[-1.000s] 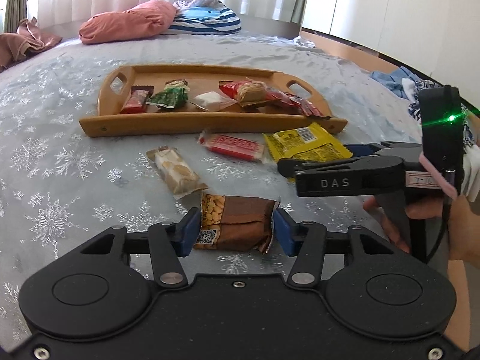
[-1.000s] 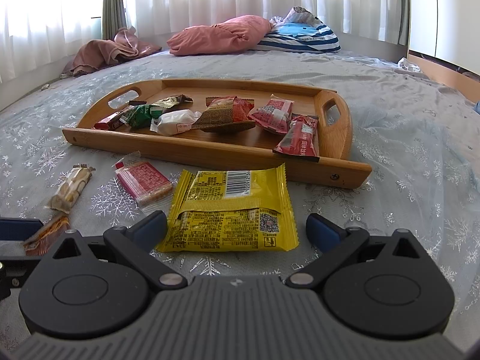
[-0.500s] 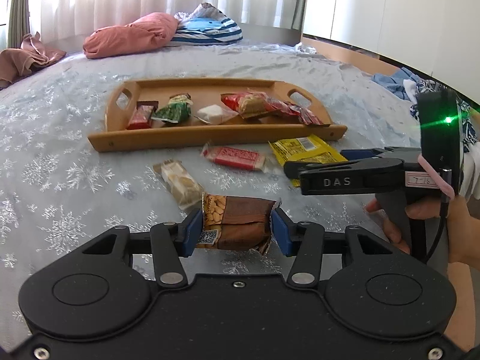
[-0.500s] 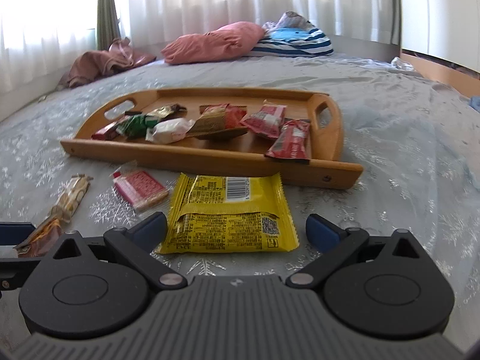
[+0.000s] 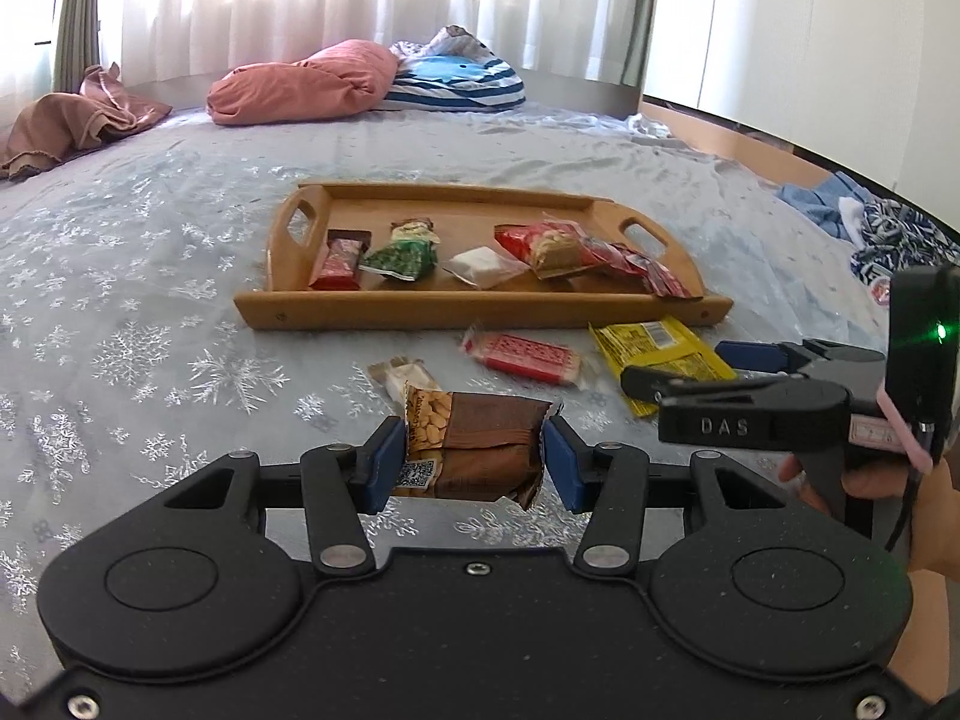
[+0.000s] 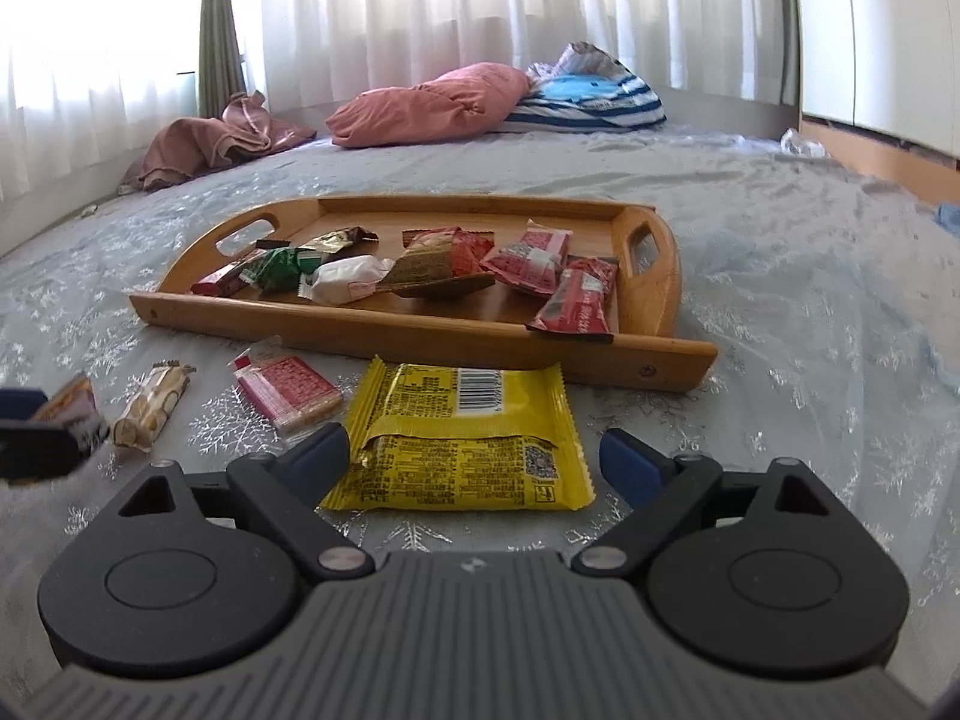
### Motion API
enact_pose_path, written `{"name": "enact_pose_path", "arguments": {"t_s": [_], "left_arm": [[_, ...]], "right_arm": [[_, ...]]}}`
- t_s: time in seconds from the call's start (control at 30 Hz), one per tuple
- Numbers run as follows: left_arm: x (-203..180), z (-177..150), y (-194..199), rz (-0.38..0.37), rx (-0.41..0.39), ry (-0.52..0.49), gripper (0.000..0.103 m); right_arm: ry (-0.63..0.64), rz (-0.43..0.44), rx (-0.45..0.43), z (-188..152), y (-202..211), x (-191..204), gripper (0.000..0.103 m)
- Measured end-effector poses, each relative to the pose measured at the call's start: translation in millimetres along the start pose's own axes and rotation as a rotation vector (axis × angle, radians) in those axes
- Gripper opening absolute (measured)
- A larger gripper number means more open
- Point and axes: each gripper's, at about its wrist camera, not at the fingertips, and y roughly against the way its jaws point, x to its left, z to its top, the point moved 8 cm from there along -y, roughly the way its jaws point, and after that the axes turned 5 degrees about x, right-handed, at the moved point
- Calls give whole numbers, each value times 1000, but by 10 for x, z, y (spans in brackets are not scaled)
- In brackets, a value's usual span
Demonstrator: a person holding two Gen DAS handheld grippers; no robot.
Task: Organize snacks
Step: 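Close the left gripper on the brown chocolate bar while the right approaches the yellow bag, then grasp the yellow bag with the right gripper while the left lifts the chocolate bar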
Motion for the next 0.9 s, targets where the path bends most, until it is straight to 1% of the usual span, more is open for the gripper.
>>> {"name": "enact_pose_path", "arguments": {"t_s": [0.17,0.3,0.4,0.47,0.5,0.63,0.7,0.77,0.83,0.9], "left_arm": [[38,20,-5,6,-1,9,48],[81,70,7,16,-13,26,48],[130,146,24,20,-26,31,48],[173,214,33,30,-39,30,48],[198,256,40,35,-47,33,48],[282,409,65,48,-71,44,48],[312,476,82,52,-83,48,48],[344,537,89,55,-94,50,48],[371,592,88,57,-102,52,48],[399,650,81,60,-108,56,48]], "right_arm": [[98,-30,-19,-8,16,134,97],[153,-50,6,2,2,212,96],[130,-47,47,79,23,204,91],[95,-47,87,106,4,176,84],[84,-48,107,111,-10,166,82],[128,-79,152,103,-34,217,68],[137,-79,161,108,-25,234,64],[137,-83,164,128,-4,230,58],[115,-75,163,161,41,211,56],[103,-50,160,202,97,203,55]]}}
